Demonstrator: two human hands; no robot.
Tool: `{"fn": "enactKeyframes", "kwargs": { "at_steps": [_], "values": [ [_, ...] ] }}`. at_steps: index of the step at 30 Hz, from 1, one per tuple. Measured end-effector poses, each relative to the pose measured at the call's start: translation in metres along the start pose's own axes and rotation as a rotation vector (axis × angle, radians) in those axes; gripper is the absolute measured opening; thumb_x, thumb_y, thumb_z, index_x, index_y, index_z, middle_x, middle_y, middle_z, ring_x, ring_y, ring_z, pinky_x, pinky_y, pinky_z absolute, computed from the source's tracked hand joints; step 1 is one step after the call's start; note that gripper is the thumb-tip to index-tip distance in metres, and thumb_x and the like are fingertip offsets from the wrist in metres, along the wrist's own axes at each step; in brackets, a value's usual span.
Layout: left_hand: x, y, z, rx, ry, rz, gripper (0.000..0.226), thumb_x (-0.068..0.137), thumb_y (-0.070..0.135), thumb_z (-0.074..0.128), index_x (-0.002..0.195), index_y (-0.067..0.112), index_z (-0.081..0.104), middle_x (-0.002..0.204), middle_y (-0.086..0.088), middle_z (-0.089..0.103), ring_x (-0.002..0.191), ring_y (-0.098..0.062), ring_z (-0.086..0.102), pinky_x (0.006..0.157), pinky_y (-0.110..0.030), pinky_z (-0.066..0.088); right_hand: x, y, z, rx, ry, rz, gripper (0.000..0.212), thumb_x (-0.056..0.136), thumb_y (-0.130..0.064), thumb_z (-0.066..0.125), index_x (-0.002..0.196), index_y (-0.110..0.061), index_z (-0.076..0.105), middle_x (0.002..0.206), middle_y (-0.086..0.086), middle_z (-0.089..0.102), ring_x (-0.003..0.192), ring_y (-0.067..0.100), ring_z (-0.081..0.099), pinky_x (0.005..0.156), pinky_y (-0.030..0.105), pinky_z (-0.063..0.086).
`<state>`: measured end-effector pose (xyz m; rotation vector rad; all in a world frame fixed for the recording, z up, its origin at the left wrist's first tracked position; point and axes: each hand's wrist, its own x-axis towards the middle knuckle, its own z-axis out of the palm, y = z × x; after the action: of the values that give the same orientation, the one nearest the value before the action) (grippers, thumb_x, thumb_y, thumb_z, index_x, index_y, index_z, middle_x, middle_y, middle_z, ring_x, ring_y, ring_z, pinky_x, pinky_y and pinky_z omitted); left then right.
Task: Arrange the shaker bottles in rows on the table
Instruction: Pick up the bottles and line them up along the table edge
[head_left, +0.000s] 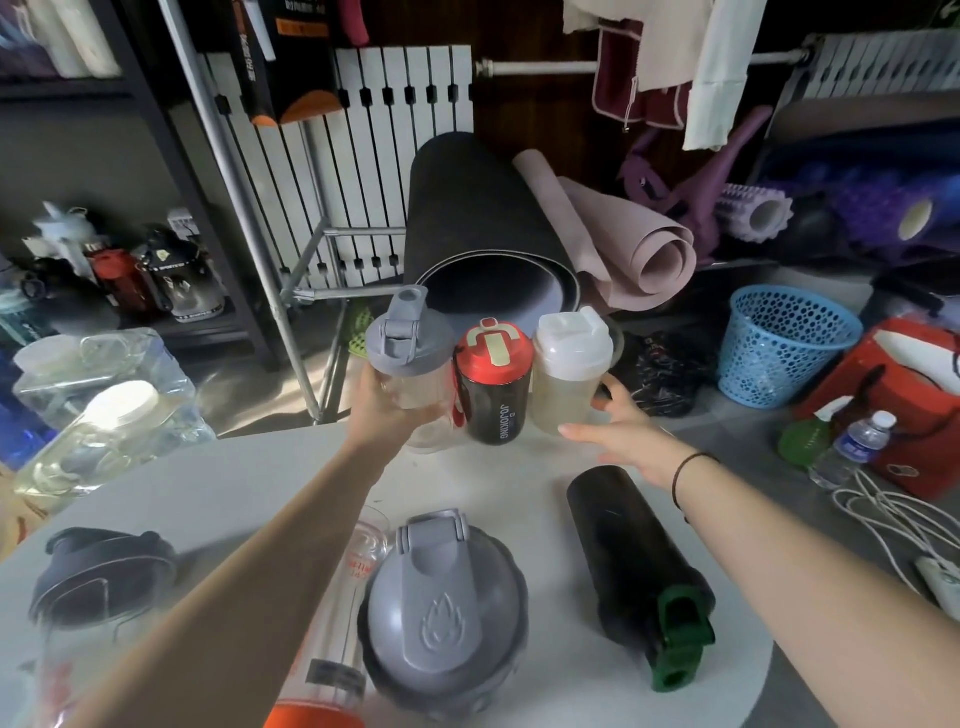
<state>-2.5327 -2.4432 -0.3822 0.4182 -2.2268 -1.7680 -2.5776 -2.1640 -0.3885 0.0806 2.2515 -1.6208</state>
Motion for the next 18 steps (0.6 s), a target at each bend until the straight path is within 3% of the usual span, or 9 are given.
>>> {"fn": "enactKeyframes", "kwargs": {
  "at_steps": [4,7,9,11,12,14,16,18],
  "values": [
    [0.000,0.000,-0.008,-0.011,-0.081,0.017,0.090,0.063,0.013,0.088,0.136,0.024,0.036,0.138,0.002,0.046,0.125,-0.017,0.045,0.098,-0.033,0.040,-0.008,-0.005,-0.006,-0.024,-0.024,0.022,0.104,0.077,-0.028,0.079,0.153,-0.037,0.009,0.155,-0.003,0.033,0.132,0.021,0.042,0.089,0.040,0.049],
    [-0.004,0.002,-0.017,-0.024,-0.143,0.030,0.094,0.067,0.011,0.085,0.141,0.028,0.030,0.141,0.001,0.044,0.124,-0.016,0.043,0.100,-0.035,0.039,-0.020,-0.014,-0.016,-0.073,0.113,0.063,0.079,0.086,-0.030,0.069,0.151,-0.022,0.025,0.137,0.004,0.049,0.112,0.025,0.057,0.086,0.040,0.053],
    [-0.007,0.004,-0.021,-0.029,-0.165,0.032,0.099,0.070,0.010,0.084,0.146,0.030,0.024,0.142,-0.001,0.040,0.121,-0.013,0.041,0.097,-0.033,0.038,-0.033,-0.018,-0.029,-0.375,0.289,-0.078,0.045,0.090,-0.027,0.060,0.131,-0.014,0.047,0.118,0.007,0.058,0.091,0.022,0.058,0.078,0.038,0.053],
    [-0.010,0.004,-0.024,-0.020,-0.175,0.046,0.101,0.071,0.007,0.082,0.148,0.031,0.020,0.141,-0.001,0.040,0.120,-0.013,0.042,0.093,-0.030,0.039,-0.048,-0.019,-0.045,-0.903,0.269,-0.339,0.031,0.091,-0.021,0.054,0.121,-0.017,0.050,0.122,0.005,0.055,0.093,0.019,0.053,0.077,0.033,0.044],
    [-0.011,0.005,-0.024,-0.018,-0.182,0.052,0.102,0.072,0.006,0.081,0.148,0.031,0.019,0.139,0.000,0.040,0.120,-0.015,0.044,0.090,-0.028,0.039,-0.058,-0.019,-0.052,-1.159,0.158,-0.468,0.037,0.090,-0.016,0.052,0.126,-0.023,0.047,0.127,0.002,0.050,0.101,0.018,0.052,0.081,0.031,0.043],
    [-0.014,0.004,-0.024,-0.024,-0.184,0.049,0.105,0.071,0.004,0.081,0.149,0.033,0.017,0.135,0.002,0.039,0.120,-0.020,0.048,0.087,-0.028,0.040,-0.074,-0.018,-0.062,-1.545,-0.089,-0.732,0.071,0.083,-0.001,0.054,0.140,-0.036,0.033,0.135,-0.006,0.043,0.113,0.016,0.047,0.090,0.031,0.041],
    [-0.015,0.002,-0.024,-0.033,-0.178,0.032,0.110,0.069,0.005,0.083,0.150,0.035,0.014,0.136,0.001,0.038,0.121,-0.017,0.046,0.092,-0.031,0.039,-0.083,-0.014,-0.064,-1.736,-0.270,-1.017,0.098,0.069,0.007,0.062,0.146,-0.041,0.024,0.142,-0.006,0.043,0.115,0.018,0.050,0.091,0.034,0.045],
    [-0.018,0.001,-0.023,-0.031,-0.174,0.033,0.115,0.065,0.006,0.086,0.150,0.036,0.015,0.138,0.002,0.038,0.121,-0.013,0.042,0.096,-0.034,0.039,-0.087,-0.009,-0.060,-1.767,-0.412,-1.112,0.107,0.066,0.002,0.069,0.150,-0.040,0.019,0.151,-0.004,0.039,0.121,0.022,0.051,0.094,0.038,0.049]
  ]
}}
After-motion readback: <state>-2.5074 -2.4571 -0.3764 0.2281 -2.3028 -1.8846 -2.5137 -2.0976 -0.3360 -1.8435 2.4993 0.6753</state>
